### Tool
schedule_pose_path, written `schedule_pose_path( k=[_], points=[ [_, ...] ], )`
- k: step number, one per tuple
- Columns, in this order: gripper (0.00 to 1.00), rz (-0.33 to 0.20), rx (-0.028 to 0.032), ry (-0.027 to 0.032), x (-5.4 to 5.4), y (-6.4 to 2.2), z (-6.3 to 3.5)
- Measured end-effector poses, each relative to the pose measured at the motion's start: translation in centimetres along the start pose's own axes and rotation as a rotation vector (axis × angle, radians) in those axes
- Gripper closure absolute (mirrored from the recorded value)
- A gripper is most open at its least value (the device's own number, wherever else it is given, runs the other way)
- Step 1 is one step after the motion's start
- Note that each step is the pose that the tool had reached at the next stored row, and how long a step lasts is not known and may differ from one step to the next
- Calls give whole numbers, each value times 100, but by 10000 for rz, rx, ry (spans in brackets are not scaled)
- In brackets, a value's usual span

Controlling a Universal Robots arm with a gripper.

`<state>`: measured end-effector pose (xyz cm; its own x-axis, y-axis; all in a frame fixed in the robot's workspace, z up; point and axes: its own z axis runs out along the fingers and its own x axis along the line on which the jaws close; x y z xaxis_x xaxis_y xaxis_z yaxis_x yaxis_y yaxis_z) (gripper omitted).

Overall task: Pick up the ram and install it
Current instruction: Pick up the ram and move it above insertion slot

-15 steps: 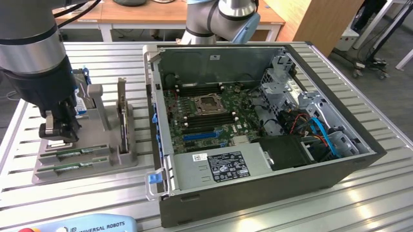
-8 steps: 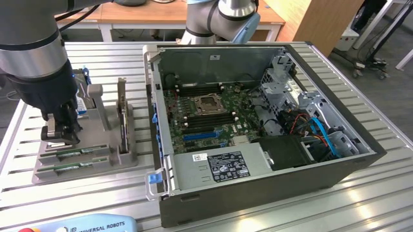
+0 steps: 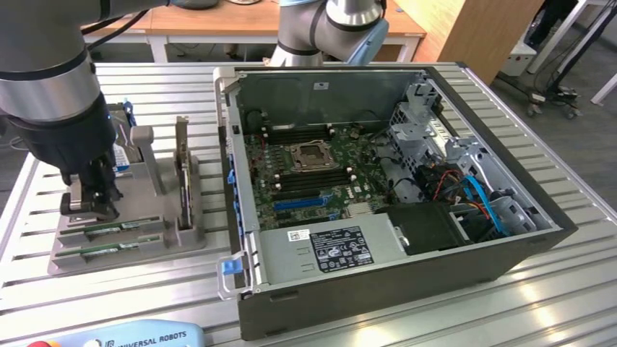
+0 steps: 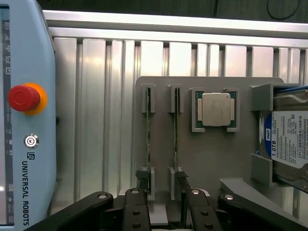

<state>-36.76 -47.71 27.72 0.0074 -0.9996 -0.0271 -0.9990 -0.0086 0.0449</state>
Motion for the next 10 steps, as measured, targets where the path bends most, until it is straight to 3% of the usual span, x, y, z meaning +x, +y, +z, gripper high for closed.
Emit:
schedule_pose_path(
  k=[10],
  points=[
    [64, 0, -1, 1, 15, -7, 157]
  ],
)
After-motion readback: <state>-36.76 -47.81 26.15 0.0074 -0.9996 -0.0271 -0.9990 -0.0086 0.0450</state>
